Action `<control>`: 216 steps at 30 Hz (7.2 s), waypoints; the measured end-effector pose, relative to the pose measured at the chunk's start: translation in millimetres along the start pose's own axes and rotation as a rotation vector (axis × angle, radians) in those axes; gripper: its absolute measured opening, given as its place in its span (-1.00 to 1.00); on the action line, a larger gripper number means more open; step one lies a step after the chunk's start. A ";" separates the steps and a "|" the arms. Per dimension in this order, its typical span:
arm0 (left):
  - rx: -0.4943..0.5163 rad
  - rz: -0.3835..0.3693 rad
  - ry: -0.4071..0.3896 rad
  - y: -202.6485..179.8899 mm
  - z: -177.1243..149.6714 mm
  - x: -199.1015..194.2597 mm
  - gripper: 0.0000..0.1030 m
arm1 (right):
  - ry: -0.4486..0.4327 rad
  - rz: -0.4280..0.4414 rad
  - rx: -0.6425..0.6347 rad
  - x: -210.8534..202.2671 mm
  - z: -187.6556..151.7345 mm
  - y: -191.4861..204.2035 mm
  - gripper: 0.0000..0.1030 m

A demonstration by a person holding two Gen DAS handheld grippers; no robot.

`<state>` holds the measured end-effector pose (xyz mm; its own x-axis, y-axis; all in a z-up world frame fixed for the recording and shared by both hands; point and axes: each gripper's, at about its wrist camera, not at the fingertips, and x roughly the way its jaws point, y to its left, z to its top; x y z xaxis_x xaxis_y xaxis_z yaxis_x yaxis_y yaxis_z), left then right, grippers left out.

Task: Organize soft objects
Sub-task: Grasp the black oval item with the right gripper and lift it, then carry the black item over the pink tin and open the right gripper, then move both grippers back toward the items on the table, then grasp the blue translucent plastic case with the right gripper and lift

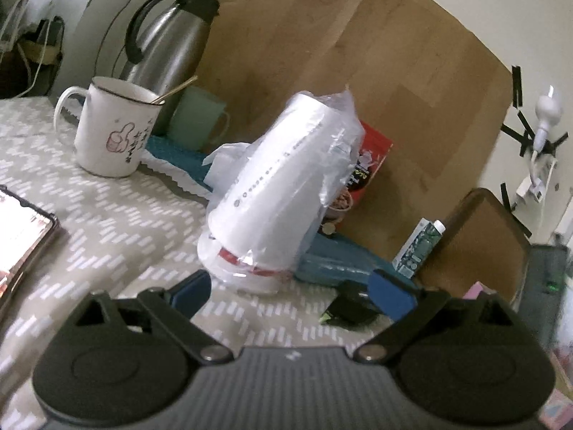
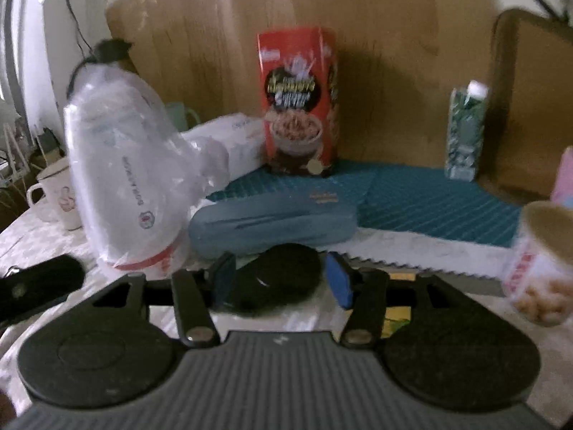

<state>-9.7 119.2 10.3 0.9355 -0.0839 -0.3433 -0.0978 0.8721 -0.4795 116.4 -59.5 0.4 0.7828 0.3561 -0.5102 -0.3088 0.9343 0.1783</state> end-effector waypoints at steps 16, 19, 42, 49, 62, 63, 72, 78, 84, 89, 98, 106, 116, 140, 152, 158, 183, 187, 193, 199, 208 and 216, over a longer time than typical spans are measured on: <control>0.092 -0.025 0.077 -12.4 -3.2 12.9 0.92 | 0.093 0.111 -0.097 -35.0 -29.6 -3.3 0.29; 0.138 -0.056 0.144 -19.2 -5.3 21.0 0.92 | 0.086 0.143 -0.170 -68.4 -49.1 -5.4 0.27; 0.433 -0.488 0.619 -172.4 -96.9 34.4 0.35 | -0.079 -0.148 -0.069 -169.6 -130.0 -70.9 -0.06; 0.527 -0.527 0.659 -213.9 -123.4 30.4 0.08 | -0.124 -0.182 -0.062 -190.2 -142.9 -78.2 -0.17; 0.701 -0.669 0.709 -313.7 -182.0 32.2 0.14 | -0.210 -0.383 0.102 -238.1 -172.6 -132.5 -0.17; 0.715 -0.673 0.701 -318.1 -185.8 30.2 0.14 | -0.212 -0.386 0.122 -240.6 -175.4 -137.2 -0.17; 0.701 -0.758 0.509 -336.0 -144.2 -4.5 0.14 | -0.431 -0.444 0.055 -269.0 -167.1 -131.6 -0.18; 0.651 -0.701 0.444 -362.2 -114.3 28.5 0.11 | -0.522 -0.428 0.032 -260.9 -118.7 -157.0 -0.18; 0.636 -0.582 0.460 -376.2 -113.5 85.5 0.36 | -0.460 -0.395 0.112 -223.2 -77.8 -203.6 -0.17; 0.629 -0.508 0.472 -368.9 -120.2 106.8 0.44 | -0.381 -0.478 0.120 -187.8 -69.8 -216.1 -0.15; 0.648 -0.582 0.345 -337.3 -101.0 57.7 0.60 | -0.450 -0.467 0.150 -218.8 -95.1 -197.3 0.00; 0.688 -0.501 0.308 -303.7 -93.9 23.5 0.62 | -0.488 -0.454 0.178 -236.5 -113.7 -159.6 0.00; 0.671 -0.343 0.311 -245.8 -85.6 21.3 0.77 | -0.415 -0.424 0.223 -233.4 -115.3 -133.9 0.00; 0.519 0.022 0.277 -87.2 -37.0 59.9 0.85 | -0.215 -0.166 0.057 -153.2 -80.1 -57.1 0.12; 0.235 -0.013 0.190 -29.1 -4.8 49.0 0.93 | -0.085 -0.023 0.053 -53.9 -3.5 -42.5 0.22; 0.263 -0.031 0.156 -34.3 -7.5 44.4 0.93 | -0.047 -0.003 0.044 2.9 37.2 -47.7 0.31; 0.202 -0.040 0.144 -25.9 -1.7 42.2 0.99 | 0.279 0.067 -0.114 -11.4 30.6 -43.2 -0.01; 0.161 -0.031 0.129 -18.2 1.0 38.1 0.99 | 0.295 0.168 -0.164 -31.8 14.7 -38.8 0.06; 0.166 -0.021 0.123 -19.5 0.5 37.4 0.99 | 0.204 0.150 -0.402 -54.0 -8.3 -12.3 0.42; 0.157 -0.022 0.129 -18.7 1.1 38.8 0.99 | 0.099 0.110 -0.454 -64.7 -5.8 -1.2 0.63; 0.111 -0.031 0.136 -11.3 3.5 38.7 0.99 | 0.072 0.196 -0.408 -90.9 -20.8 16.5 0.72; 0.120 -0.028 0.140 -13.0 2.0 38.7 0.99 | 0.102 0.211 -0.357 -82.5 -41.5 34.4 0.82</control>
<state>28.5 105.7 4.9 0.8802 -0.1681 -0.4438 -0.0229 0.9191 -0.3935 18.8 -57.5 13.7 0.6306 0.5185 -0.5775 -0.6384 0.7697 -0.0060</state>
